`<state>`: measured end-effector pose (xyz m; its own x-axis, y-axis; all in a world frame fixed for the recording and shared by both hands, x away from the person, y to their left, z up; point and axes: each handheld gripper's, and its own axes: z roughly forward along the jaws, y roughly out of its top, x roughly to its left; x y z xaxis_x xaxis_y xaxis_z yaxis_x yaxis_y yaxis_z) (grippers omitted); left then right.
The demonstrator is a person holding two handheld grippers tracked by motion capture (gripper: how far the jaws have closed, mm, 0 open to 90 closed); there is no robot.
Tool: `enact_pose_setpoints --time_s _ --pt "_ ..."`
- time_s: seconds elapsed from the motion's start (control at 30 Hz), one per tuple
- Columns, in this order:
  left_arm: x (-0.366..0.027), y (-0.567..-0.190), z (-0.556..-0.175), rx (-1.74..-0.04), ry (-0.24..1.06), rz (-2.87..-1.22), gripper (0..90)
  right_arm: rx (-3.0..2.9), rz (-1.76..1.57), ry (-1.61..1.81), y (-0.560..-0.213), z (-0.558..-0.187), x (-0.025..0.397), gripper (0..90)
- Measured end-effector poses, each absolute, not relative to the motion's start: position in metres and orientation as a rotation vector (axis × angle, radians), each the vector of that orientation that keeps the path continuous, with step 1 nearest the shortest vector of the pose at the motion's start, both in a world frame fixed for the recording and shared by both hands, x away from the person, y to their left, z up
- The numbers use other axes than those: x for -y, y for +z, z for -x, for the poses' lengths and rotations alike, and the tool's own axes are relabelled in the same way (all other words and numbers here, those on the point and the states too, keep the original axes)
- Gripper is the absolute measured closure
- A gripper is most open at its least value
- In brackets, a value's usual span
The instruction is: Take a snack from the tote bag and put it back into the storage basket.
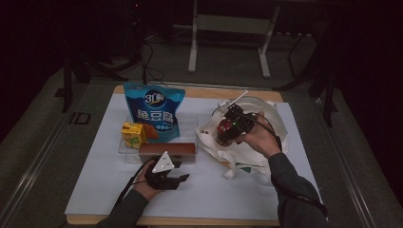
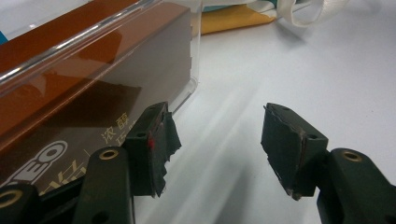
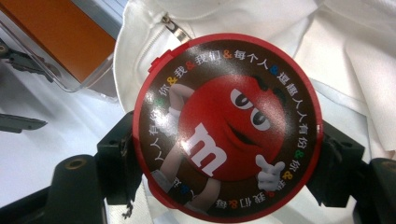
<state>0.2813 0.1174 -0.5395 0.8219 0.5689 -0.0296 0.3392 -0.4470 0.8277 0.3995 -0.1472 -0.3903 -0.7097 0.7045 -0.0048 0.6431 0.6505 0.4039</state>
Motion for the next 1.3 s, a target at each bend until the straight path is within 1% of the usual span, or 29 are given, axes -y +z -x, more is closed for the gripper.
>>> enact_pose_setpoints --time_s 1.3 --pt "-0.117 -0.539 -0.281 -0.664 0.314 -2.079 42.4 -2.764 -0.983 0.609 -0.38 -0.395 0.103 25.7"
